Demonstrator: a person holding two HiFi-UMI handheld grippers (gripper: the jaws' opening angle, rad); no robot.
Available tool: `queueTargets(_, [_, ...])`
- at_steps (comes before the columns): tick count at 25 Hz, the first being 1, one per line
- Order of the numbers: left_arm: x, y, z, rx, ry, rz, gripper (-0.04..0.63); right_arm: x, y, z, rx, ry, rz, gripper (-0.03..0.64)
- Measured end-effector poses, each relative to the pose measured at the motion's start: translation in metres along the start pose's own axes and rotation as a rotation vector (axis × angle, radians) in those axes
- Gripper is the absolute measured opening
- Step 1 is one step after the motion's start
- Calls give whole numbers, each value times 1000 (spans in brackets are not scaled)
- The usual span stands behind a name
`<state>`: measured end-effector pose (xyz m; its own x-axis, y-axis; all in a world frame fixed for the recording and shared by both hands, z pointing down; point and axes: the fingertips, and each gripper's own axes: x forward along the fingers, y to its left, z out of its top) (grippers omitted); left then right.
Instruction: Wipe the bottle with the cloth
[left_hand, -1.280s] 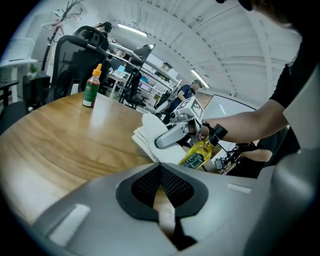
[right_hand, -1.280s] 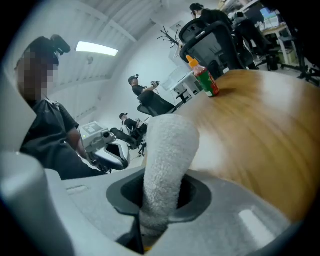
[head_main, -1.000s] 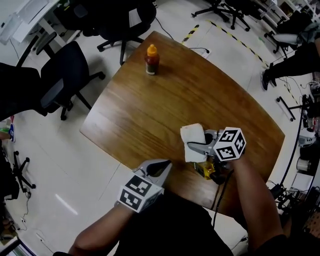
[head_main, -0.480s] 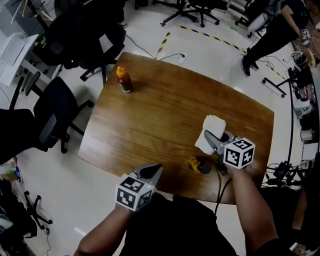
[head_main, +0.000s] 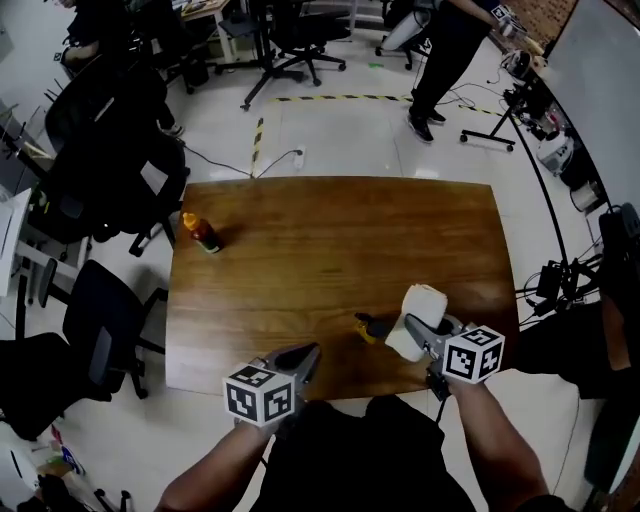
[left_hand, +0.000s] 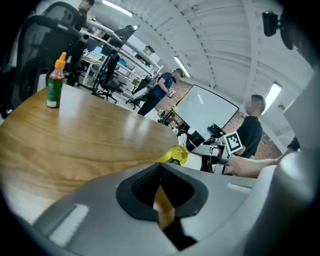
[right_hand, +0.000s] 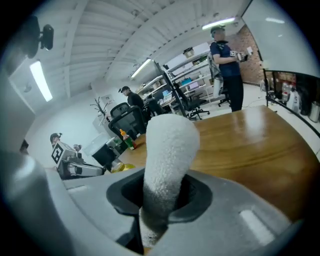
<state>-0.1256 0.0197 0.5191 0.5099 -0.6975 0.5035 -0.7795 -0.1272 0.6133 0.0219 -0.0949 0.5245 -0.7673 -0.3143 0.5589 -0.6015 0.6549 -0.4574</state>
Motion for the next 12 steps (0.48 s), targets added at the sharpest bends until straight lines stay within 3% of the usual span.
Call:
queueTargets(6, [-4, -19, 2, 94, 25, -37, 17, -50, 24, -23, 73, -68, -31, 81])
queueTargets(12, [-30, -54, -17, 95, -52, 25, 18, -103, 55, -43, 47, -84, 56, 81])
